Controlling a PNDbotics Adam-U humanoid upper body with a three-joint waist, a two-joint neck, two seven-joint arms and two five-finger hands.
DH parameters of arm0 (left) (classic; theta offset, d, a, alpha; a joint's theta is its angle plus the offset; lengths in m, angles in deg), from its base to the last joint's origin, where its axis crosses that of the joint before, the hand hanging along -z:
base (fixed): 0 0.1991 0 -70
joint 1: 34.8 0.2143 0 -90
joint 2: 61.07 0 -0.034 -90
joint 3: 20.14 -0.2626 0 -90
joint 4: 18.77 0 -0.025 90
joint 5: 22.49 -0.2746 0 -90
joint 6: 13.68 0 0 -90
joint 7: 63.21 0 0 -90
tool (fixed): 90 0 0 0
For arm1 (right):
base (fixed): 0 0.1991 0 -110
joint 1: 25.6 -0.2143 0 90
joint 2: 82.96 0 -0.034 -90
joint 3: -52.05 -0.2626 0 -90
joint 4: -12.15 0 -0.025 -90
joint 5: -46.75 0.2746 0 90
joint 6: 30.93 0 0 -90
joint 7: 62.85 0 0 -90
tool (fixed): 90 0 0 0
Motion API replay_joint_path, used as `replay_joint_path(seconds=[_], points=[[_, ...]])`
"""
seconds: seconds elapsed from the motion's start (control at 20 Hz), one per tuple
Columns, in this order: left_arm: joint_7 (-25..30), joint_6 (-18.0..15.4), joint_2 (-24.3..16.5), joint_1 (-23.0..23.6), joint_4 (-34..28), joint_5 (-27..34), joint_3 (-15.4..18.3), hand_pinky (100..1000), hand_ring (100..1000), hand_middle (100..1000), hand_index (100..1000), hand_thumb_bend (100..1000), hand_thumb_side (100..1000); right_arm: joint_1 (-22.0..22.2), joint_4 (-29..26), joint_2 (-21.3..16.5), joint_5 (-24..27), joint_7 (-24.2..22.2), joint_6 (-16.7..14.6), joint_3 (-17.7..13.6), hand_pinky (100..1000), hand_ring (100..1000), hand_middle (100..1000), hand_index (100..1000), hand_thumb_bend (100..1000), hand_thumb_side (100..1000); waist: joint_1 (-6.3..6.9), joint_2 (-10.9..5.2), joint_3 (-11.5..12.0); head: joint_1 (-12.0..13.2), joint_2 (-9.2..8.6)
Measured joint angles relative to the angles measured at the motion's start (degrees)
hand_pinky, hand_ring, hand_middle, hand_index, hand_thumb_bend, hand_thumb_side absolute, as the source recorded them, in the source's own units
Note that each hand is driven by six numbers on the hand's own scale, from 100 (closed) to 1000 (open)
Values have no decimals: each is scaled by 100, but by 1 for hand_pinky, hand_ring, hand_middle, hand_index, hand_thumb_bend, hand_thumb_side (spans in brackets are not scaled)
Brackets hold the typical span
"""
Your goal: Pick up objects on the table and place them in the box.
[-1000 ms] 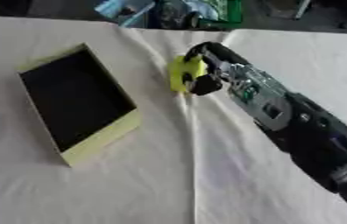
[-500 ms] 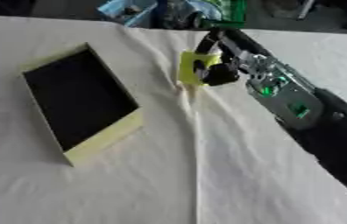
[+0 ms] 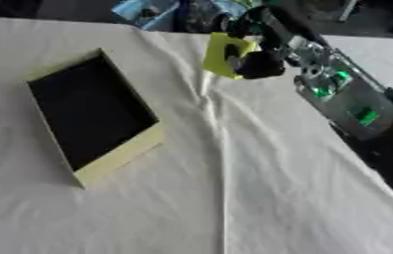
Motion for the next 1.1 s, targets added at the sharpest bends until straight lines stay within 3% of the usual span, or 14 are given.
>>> replay_joint_path(seconds=[0.4, 0.7, 1.1], points=[[-29, -5, -1, 2, 0, 7, 2, 602, 720, 699, 795, 100, 487, -16, -397, -105, 257, 114, 79, -112, 172, 100, 100, 209, 100, 100, 0, -1, -2, 0, 26], [-49, -7, -1, 2, 0, 8, 6, 602, 721, 699, 795, 100, 501, -402, -566, -106, 371, 33, 151, -101, 167, 100, 100, 204, 100, 100, 0, -50, 40, -48, 96], [-153, -47, -1, -1, 0, 23, 98, 603, 722, 699, 795, 100, 541, -1146, -291, 657, 124, -215, 111, 181, 160, 100, 100, 201, 100, 100, 0, -185, 190, -162, 168]])
